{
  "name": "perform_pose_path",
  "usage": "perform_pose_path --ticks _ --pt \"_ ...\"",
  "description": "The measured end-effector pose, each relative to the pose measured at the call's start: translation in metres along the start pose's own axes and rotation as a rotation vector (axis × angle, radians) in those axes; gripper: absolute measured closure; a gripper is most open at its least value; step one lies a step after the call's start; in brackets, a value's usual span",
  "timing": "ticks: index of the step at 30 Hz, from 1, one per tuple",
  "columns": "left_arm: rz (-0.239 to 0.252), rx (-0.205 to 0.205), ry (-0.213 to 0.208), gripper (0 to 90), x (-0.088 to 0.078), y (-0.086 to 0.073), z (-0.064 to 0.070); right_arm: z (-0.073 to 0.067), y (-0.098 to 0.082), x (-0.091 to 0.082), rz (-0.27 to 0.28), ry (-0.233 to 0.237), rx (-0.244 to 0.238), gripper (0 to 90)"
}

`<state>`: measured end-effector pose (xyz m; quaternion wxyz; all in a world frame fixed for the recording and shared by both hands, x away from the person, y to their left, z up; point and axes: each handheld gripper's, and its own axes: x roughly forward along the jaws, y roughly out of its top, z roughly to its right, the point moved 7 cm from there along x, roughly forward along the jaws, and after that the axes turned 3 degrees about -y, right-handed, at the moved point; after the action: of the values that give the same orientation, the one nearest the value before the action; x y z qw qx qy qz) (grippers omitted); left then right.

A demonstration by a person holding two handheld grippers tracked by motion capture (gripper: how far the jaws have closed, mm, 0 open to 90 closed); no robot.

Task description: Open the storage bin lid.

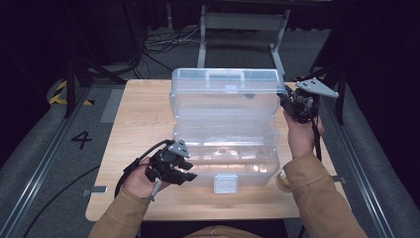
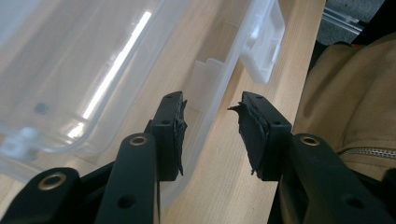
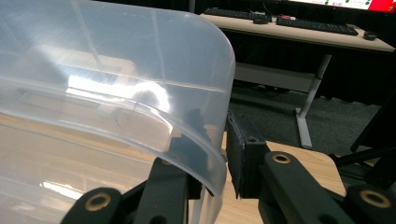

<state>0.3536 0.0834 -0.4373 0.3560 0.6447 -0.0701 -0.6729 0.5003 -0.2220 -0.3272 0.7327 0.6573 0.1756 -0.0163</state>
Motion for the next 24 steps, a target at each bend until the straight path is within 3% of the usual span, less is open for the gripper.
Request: perform_pose_path --ticks 3,7,13,15,24 --pt "-0.023 -0.002 0.001 60.8 0.006 -0.002 -0.001 0.001 0.001 0.002 -0.004 0.003 0.002 78.0" --pt "-0.069 -0.007 -0.032 65.1 0.020 -0.005 -0.002 0.001 0.002 0.004 -0.003 0.006 0.005 77.9" --pt "-0.138 -0.027 0.039 74.2 0.034 -0.012 -0.008 0.002 0.003 0.007 0.000 0.004 0.010 78.6" --pt "-0.141 -0.030 0.042 74.5 0.035 -0.012 -0.008 0.002 0.006 0.007 0.010 -0.014 -0.009 80.5" --pt "-0.134 -0.035 0.043 74.5 0.035 -0.013 -0.008 0.004 0.009 0.017 -0.001 -0.039 -0.013 82.9"
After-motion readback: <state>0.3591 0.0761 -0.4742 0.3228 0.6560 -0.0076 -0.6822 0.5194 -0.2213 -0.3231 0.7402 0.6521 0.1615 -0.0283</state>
